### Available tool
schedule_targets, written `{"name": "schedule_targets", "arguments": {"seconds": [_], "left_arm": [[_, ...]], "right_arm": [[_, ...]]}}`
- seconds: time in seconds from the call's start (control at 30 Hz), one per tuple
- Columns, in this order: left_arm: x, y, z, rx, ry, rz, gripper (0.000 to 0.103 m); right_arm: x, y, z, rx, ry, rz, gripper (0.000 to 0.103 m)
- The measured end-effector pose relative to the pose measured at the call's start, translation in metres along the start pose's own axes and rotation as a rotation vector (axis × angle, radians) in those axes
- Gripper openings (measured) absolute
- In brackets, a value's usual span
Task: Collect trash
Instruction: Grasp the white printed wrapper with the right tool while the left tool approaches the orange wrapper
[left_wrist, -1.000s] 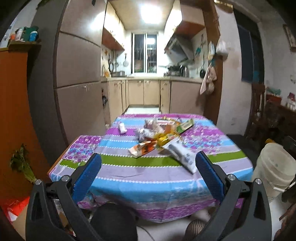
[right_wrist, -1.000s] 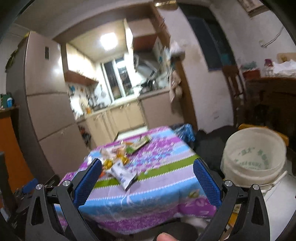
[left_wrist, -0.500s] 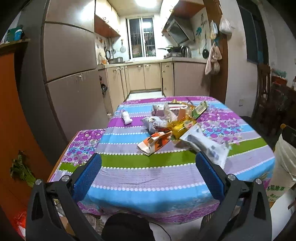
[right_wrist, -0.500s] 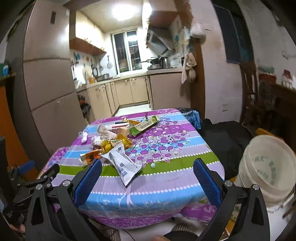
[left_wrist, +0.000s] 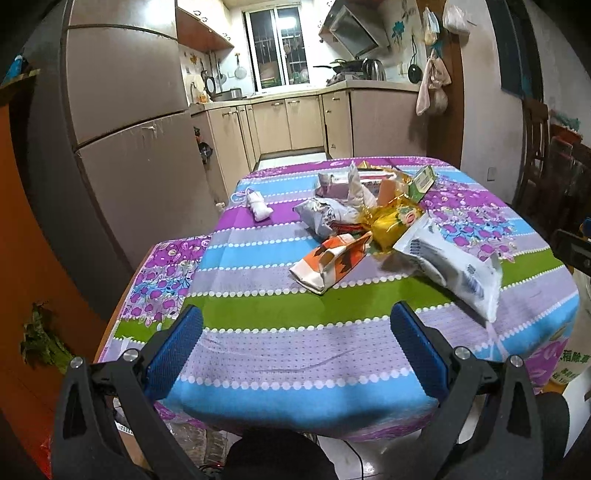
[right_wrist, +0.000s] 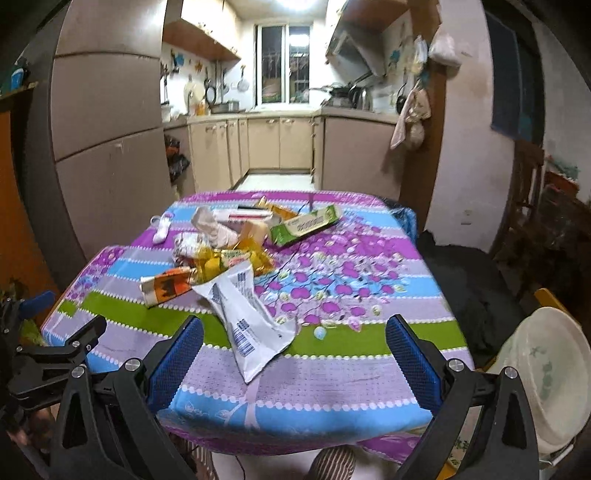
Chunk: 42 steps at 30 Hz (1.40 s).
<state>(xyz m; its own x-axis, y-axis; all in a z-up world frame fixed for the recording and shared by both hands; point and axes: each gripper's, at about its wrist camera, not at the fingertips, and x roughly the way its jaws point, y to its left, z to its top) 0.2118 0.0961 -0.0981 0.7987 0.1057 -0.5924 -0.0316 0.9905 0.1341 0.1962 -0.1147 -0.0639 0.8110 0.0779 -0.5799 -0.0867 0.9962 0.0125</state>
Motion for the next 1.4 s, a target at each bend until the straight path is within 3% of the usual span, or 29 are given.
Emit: {"name": "schedule_targets", "arguments": {"seconds": [0.3, 0.6, 0.73, 0.9, 1.03, 1.1, 1.4], "left_arm": [[0.019, 0.006, -0.004, 0.022, 0.06, -0.034, 0.098], [0.044, 0.028, -0.013, 0.011, 0.15, -0.043, 0.098], [0.046, 0.032, -0.011, 0.027, 0.151, -0.066, 0.098], [0.053, 0.032, -0.008, 0.068, 0.189, -0.156, 0.098], [0.061, 0.027, -0.001, 0.115, 0.212, -0.261, 0.098], [0.068, 0.024, 0.007, 0.146, 0.208, -0.297, 0.098], [0.118, 0.016, 0.037, 0.213, 0.262, -0.501, 0.098]], "right_arm": [[0.029, 0.014, 0.008, -0.094, 0.05, 0.064, 0.098], [0.073, 0.048, 0.01, -0.375, 0.159, 0.188, 0.098], [0.109, 0.051, 0.011, -0.416, 0.231, 0.203, 0.094], [0.145, 0.047, 0.007, -0.42, 0.337, 0.227, 0.083], [0.153, 0.04, 0.005, -0.385, 0.361, 0.253, 0.072], [0.155, 0.036, 0.005, -0.337, 0.375, 0.293, 0.059], [0.129, 0.023, 0.006, -0.201, 0.299, 0.335, 0.041]]}}
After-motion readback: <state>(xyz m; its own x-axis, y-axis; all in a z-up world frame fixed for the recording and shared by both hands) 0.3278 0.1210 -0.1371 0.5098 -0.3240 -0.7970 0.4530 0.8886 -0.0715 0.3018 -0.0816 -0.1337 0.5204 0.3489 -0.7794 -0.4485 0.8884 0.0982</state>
